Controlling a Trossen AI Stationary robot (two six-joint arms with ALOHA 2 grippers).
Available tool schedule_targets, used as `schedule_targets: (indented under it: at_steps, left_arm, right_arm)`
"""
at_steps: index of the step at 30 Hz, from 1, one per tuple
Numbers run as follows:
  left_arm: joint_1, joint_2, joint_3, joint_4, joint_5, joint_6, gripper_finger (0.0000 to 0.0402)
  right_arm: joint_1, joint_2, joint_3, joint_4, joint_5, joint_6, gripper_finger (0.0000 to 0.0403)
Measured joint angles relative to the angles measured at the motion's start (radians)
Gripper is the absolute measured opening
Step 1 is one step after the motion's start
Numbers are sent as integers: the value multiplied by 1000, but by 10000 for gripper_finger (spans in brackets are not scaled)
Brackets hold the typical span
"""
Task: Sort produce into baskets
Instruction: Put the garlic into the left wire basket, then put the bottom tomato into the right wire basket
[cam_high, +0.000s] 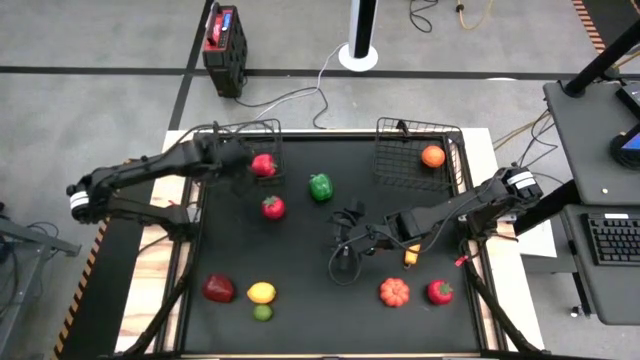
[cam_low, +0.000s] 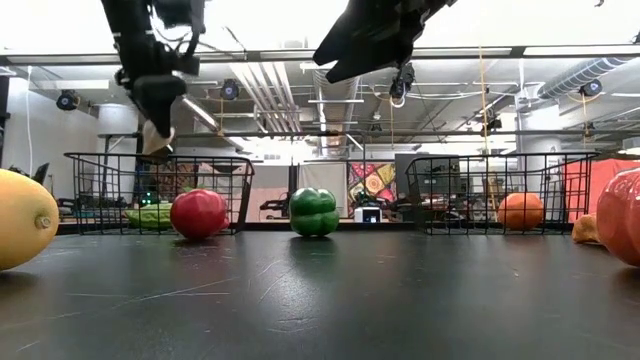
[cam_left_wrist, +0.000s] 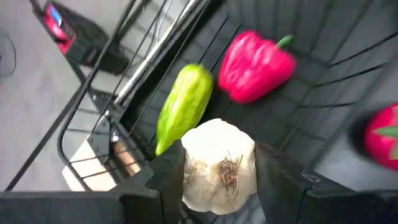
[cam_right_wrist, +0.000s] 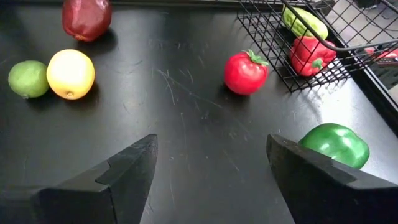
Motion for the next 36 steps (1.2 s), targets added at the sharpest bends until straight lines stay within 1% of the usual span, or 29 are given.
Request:
schedule_targets:
  at_steps: [4, 6, 9, 14, 17, 21, 27, 33, 36]
  left_arm:
    - [69, 22, -11, 0, 20, 63, 145]
    - [93, 34, -11, 1, 51, 93, 145]
    - [112, 55, -11, 1, 95, 133, 145]
    - [117, 90, -11, -1, 96, 154, 149]
    - [117, 107, -11, -1, 96, 158, 162]
    - [117, 125, -11, 0, 95, 160, 190]
    - [117, 129, -11, 0, 94, 160, 224]
    - [116, 124, -11, 0, 93, 159, 236]
    - [107, 116, -11, 0, 92, 125, 237]
  right_arm:
    - [0, 0, 0, -1, 0, 0, 294]
    - [0, 0, 0, -3, 0, 0, 293]
    - [0, 0, 0, -11, 0, 12, 295]
    - [0, 0, 0, -73, -1, 57, 302]
    - [0, 0, 0, -97, -1, 79, 305]
    - [0, 0, -1, -131, -8, 113, 306]
    - [0, 0, -1, -164, -11, 148, 302]
    - [2, 0, -1, -182, -14, 171, 306]
    - [2, -5, -1, -194, -42, 198, 304]
